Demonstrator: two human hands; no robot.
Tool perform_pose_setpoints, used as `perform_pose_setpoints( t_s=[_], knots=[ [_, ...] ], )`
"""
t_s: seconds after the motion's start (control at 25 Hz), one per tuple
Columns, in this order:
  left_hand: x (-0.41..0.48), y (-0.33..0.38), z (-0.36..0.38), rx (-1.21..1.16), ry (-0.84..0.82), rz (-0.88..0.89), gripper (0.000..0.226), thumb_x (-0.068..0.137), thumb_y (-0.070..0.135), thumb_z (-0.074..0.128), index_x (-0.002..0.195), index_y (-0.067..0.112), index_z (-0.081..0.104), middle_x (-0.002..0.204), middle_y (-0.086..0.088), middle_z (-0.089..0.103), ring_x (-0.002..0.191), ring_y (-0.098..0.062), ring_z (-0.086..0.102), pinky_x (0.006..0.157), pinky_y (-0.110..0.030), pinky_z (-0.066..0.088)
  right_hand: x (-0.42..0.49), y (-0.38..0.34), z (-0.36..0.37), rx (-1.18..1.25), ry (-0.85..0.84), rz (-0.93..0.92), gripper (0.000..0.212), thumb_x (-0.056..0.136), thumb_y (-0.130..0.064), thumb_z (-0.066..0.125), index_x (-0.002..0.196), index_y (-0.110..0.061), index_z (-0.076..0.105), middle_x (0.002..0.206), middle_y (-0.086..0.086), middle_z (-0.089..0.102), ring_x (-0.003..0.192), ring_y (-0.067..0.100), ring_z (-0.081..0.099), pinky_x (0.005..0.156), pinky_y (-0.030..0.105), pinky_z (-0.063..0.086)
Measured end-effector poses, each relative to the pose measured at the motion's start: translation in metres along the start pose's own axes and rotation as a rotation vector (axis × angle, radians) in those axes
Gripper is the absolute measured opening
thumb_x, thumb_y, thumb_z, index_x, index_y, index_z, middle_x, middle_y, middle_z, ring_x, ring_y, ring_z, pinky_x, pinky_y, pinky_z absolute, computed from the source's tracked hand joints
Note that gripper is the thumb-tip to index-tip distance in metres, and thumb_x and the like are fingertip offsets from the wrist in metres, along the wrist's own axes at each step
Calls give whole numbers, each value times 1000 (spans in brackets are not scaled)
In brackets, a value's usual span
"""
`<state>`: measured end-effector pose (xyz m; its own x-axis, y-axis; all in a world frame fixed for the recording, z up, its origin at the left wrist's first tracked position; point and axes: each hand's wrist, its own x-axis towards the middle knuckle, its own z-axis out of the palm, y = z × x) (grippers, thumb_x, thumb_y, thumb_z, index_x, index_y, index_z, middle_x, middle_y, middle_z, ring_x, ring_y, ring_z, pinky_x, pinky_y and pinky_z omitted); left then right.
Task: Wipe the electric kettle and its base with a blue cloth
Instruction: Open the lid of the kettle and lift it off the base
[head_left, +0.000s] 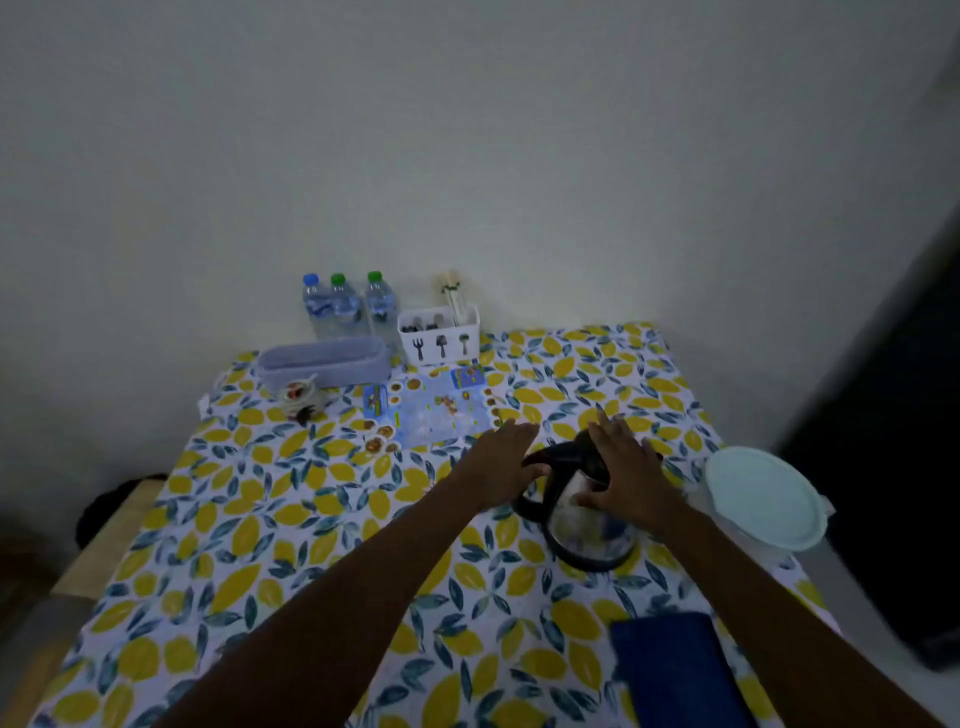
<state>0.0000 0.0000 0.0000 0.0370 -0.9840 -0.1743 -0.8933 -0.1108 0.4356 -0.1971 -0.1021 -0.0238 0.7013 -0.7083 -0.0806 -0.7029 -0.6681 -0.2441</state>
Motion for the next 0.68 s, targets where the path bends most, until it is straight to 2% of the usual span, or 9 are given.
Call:
perform_pose_setpoints(
  t_s=[0.08,0.2,0.28,0.36,0.44,0.56,0.68],
  knots=[
    [9,3,19,-133,3,-54,66,97,48,45,150,15,22,156,-13,29,142,-32,30,115,-47,31,2,3,10,68,120,-1,103,72,-59,70,151,-16,18,162,7,12,148,31,10,114,56,20],
    [11,7,49,-333,140,-58,50,97,42,51,137,15,37,134,-12,46,116,-29,49,95,-41,44,-2,1,22,107,243,10,94,71,-46,77,147,-17,30,157,9,27,145,35,23,111,59,31],
    [20,5,55,-380,192,-71,41,95,42,54,124,14,45,116,-11,51,96,-25,51,80,-36,41,2,2,25,125,276,42,92,70,-42,79,146,-17,32,157,9,28,145,35,22,110,58,33],
    [29,3,54,-429,191,-81,38,92,43,59,113,13,48,102,-11,55,84,-26,52,70,-38,42,3,1,25,139,292,66,93,70,-42,78,146,-18,31,157,10,26,145,34,20,110,57,32],
    [34,1,57,-493,178,-91,35,90,43,63,105,14,50,94,-10,57,81,-27,55,67,-39,45,2,0,26,161,276,83,95,69,-42,79,147,-20,30,157,12,25,146,34,19,110,57,31],
    [35,-2,63,-590,189,-137,30,87,43,67,99,22,49,84,4,53,73,-15,53,60,-24,39,1,-1,21,201,248,103,95,68,-42,80,146,-20,32,157,12,25,146,33,17,111,58,30],
    [33,0,67,-637,236,-168,30,84,40,71,95,23,50,79,5,52,67,-4,49,57,-15,38,-3,-4,16,242,233,109,92,69,-37,81,145,-19,34,157,11,25,146,32,17,112,59,29]
  ],
)
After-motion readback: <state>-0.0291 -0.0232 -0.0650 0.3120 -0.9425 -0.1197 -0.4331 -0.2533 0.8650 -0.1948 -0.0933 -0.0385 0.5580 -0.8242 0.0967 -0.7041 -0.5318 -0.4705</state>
